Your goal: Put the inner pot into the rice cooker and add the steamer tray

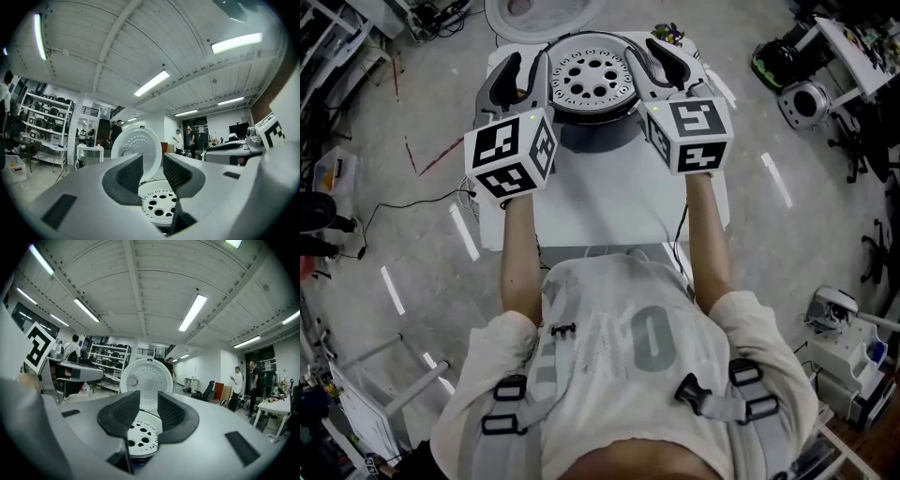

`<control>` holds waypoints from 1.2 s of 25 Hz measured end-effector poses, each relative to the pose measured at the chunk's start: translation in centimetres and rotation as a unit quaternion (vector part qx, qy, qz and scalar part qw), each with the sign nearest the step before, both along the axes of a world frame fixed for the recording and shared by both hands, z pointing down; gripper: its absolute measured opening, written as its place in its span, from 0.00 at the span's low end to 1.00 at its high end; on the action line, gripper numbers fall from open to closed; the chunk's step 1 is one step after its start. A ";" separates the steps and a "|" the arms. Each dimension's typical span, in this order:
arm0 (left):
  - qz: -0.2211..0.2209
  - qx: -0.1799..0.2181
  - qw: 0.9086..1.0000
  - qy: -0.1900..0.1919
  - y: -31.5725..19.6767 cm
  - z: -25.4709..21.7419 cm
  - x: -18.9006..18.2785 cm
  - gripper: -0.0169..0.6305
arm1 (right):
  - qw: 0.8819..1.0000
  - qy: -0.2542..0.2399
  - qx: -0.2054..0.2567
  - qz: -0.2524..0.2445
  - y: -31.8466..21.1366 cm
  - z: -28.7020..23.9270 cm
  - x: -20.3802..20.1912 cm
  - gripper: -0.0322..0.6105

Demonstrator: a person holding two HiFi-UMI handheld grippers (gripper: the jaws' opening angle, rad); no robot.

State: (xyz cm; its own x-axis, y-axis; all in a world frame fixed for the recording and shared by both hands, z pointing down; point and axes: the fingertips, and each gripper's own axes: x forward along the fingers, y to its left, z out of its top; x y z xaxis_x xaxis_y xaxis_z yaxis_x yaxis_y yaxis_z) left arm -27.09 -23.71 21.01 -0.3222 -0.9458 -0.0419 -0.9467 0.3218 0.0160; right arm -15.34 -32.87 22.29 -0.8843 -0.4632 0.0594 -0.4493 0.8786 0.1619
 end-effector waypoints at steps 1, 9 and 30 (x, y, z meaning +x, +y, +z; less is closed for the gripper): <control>-0.005 0.005 1.000 -0.007 0.7 -0.2 0.3 0.23 | 1.000 -0.008 -0.002 -0.005 0.6 -0.3 0.2 0.24; -0.039 0.055 0.997 -0.047 5.3 -0.4 3.8 0.06 | 0.998 -0.063 0.016 -0.005 5.4 -0.9 3.3 0.06; -0.065 -0.014 0.998 -0.009 8.1 6.2 4.6 0.06 | 0.998 -0.022 -0.059 0.007 7.3 6.8 6.4 0.06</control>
State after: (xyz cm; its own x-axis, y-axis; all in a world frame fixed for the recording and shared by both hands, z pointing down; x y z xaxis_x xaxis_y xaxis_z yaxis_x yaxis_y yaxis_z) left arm -22.46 -15.57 27.25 -0.4422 -0.8966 -0.0223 -0.8967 0.4425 -0.0108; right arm -8.95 -25.53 29.14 -0.8805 -0.4679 0.0755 -0.4665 0.8838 0.0367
